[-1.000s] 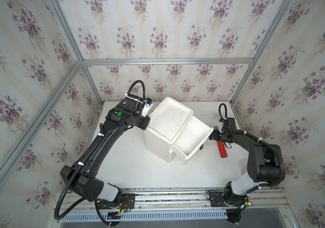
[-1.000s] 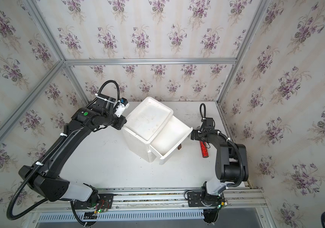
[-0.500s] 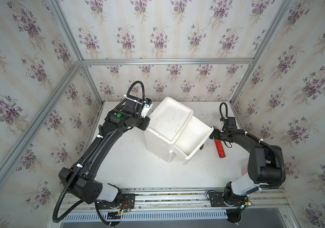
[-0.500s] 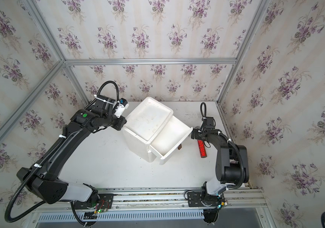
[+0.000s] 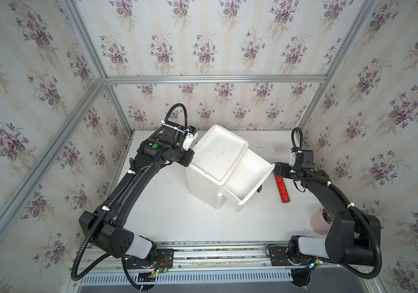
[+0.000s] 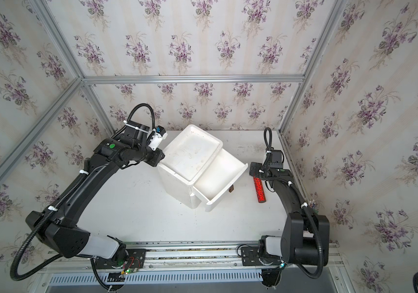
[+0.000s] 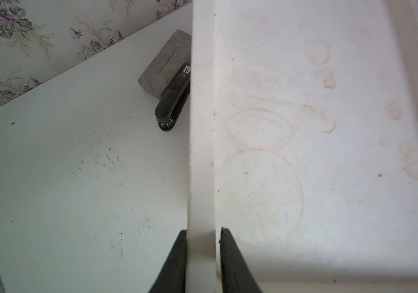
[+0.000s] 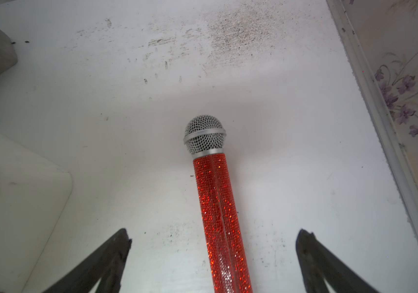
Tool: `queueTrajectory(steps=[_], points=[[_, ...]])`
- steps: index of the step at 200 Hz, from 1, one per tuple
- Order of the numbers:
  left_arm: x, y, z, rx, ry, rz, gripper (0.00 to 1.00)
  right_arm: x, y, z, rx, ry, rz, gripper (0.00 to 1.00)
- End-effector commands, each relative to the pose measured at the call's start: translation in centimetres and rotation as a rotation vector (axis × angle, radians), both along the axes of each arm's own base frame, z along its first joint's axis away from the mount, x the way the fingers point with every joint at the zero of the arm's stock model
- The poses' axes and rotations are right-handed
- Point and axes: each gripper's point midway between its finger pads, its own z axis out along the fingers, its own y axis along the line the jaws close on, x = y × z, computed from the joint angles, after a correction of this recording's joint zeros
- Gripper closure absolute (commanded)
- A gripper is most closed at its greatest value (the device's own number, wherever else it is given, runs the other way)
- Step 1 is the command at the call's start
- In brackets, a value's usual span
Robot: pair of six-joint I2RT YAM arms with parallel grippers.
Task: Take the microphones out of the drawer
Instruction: Place the microphone at the center of the board, then close the drawer of the storage box.
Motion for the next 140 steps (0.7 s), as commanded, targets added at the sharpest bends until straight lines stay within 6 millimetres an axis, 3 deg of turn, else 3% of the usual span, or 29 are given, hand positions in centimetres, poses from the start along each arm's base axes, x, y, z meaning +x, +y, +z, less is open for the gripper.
queueTrajectory(steps=[1,11,46,61,93,119,140], points=[[0.1,-1.4,0.5,-0.052,0.011,-0.054,0.72,-1.5,0.7,0.5,0.055,-0.019,-0.005,0.00],[0.5,-1.6,0.6,-0.054,0.011,-0.053,0.68,-2.0,0.9,0.9,0.059,-0.035,0.002,0.00],[2.2,-2.5,1.7,-0.072,-0.010,-0.058,0.27,-3.3,1.4,1.7,0.080,-0.052,0.011,0.00],[3.3,-3.5,2.3,-0.095,-0.017,-0.073,0.18,-3.7,2.2,2.0,0.130,-0.075,0.025,0.00],[6.1,-5.1,1.0,-0.099,0.012,-0.083,0.13,-4.5,3.0,2.9,0.167,-0.121,0.049,0.00],[6.6,-6.6,-0.7,-0.124,0.069,-0.127,0.17,-4.9,4.3,4.1,0.184,-0.150,0.086,0.00],[6.3,-7.4,-1.0,-0.135,0.082,-0.156,0.22,-5.1,5.5,4.1,0.211,-0.134,0.118,0.00]])
